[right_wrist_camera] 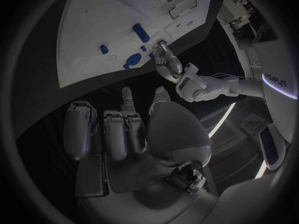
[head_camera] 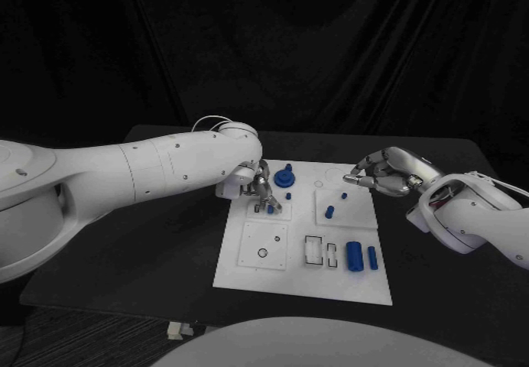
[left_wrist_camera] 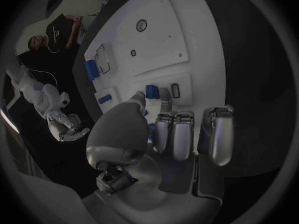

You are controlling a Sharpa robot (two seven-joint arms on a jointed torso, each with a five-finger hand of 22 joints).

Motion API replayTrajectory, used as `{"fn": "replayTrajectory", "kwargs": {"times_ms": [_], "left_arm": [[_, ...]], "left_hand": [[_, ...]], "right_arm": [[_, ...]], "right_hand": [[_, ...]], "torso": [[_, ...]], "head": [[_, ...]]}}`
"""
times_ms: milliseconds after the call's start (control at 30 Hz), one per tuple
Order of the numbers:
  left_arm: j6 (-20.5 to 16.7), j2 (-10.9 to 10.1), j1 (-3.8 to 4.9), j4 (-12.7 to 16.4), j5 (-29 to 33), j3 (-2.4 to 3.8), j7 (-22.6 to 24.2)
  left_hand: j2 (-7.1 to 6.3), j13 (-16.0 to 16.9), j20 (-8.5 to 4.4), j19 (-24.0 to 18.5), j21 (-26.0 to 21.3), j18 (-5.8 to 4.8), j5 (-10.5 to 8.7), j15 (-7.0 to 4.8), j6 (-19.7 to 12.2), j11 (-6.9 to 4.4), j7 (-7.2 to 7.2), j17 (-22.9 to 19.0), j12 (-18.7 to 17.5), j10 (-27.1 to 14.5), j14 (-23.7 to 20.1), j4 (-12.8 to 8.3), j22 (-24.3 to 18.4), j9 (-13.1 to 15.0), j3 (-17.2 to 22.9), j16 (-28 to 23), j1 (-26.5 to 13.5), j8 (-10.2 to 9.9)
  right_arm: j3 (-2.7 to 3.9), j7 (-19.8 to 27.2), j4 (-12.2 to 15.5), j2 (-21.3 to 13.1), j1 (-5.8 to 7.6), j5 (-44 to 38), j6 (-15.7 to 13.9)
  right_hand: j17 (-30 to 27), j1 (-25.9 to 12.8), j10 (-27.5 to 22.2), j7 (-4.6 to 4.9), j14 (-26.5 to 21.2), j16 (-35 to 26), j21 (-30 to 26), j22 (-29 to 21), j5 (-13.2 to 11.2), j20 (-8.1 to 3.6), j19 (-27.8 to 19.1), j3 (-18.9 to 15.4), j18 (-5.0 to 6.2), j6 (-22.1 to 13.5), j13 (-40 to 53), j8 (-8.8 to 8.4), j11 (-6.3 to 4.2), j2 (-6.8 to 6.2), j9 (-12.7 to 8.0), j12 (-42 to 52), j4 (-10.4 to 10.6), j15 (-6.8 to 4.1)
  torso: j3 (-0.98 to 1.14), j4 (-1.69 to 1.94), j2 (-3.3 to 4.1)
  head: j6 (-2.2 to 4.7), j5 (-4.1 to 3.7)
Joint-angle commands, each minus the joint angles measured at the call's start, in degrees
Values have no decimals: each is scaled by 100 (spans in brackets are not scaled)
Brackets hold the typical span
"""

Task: Assemble the parts on the task board

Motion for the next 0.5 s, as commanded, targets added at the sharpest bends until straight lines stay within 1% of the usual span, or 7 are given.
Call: {"fn": "replayTrajectory", "kwargs": {"times_ms": [33,100,133,167,267,400,500], "left_arm": [[-414,-75,-5,149,-209,4,202],[-572,-136,-5,245,-233,4,273],[-641,-164,-4,290,-240,4,303],[-731,-199,-4,346,-248,4,340],[-969,-302,-3,509,-277,4,419],[-1284,-470,-3,763,-466,3,490],[-1530,-622,-3,980,-575,2,529]], "left_hand": [[68,1441,-19,296,14,106,-23,5,-6,37,21,1510,12,550,585,8,1318,-124,-59,15,-25,-109],[51,1462,-3,307,33,101,-24,25,-33,62,59,1510,31,568,585,15,1324,-336,-206,15,-223,-293],[51,1462,-3,307,33,101,-24,25,-33,62,59,1510,31,568,585,15,1324,-336,-206,15,-223,-293],[13,1467,10,309,38,100,-24,42,-68,89,88,1510,35,572,585,24,1326,-493,-337,15,-371,-432],[34,1461,42,307,34,100,-24,68,-38,124,126,1510,30,567,585,15,1324,-771,-539,15,-528,-629],[89,1454,61,308,36,101,-25,91,17,144,148,1510,24,560,585,19,1325,-988,-728,15,-614,-760],[174,1417,73,296,12,107,-22,102,11,158,167,1510,-8,530,585,4,1317,-1143,-762,15,-487,-863]], "right_arm": [[4,-46,0,-14,-16,-31,5],[4,-45,-5,-14,-18,-31,8],[4,-45,-6,-14,-18,-31,9],[4,-44,-6,-15,-19,-31,8],[4,-44,-4,-19,-21,-31,6],[4,-48,-3,-31,-22,-31,6],[4,-50,-1,-43,-23,-31,5]], "right_hand": [[1397,-7,598,7,584,-33,-23,1108,0,32,-5,-34,75,-23,1507,-26,42,40,-5,20,-10,34],[1393,-12,598,8,583,-35,-28,1106,-2,32,-8,-40,76,-26,1507,-28,43,41,-6,20,-8,35],[1393,-12,598,8,583,-35,-28,1106,-2,32,-8,-40,76,-26,1507,-28,43,41,-6,20,-8,35],[1393,-12,598,8,583,-35,-28,1106,-2,32,-8,-40,76,-26,1507,-28,43,41,-6,20,-8,35],[1389,-17,598,8,582,-37,-39,1102,-3,33,-13,-45,78,-28,1507,-30,44,43,-7,20,-7,36],[1389,-21,598,9,582,-37,-38,1103,-5,33,-13,-51,78,-31,1507,-32,45,44,-8,20,-7,36],[1389,-21,598,9,582,-37,-38,1103,-5,33,-13,-51,78,-31,1507,-32,45,44,-8,20,-7,36]], "torso": [[1,2,-2],[1,4,-3],[0,5,-3],[1,5,-3],[1,3,-5],[0,1,-3],[1,3,-6]], "head": [[-1,-9],[-1,-1],[-1,7],[-1,5],[-1,0],[-1,6],[-1,1]]}}
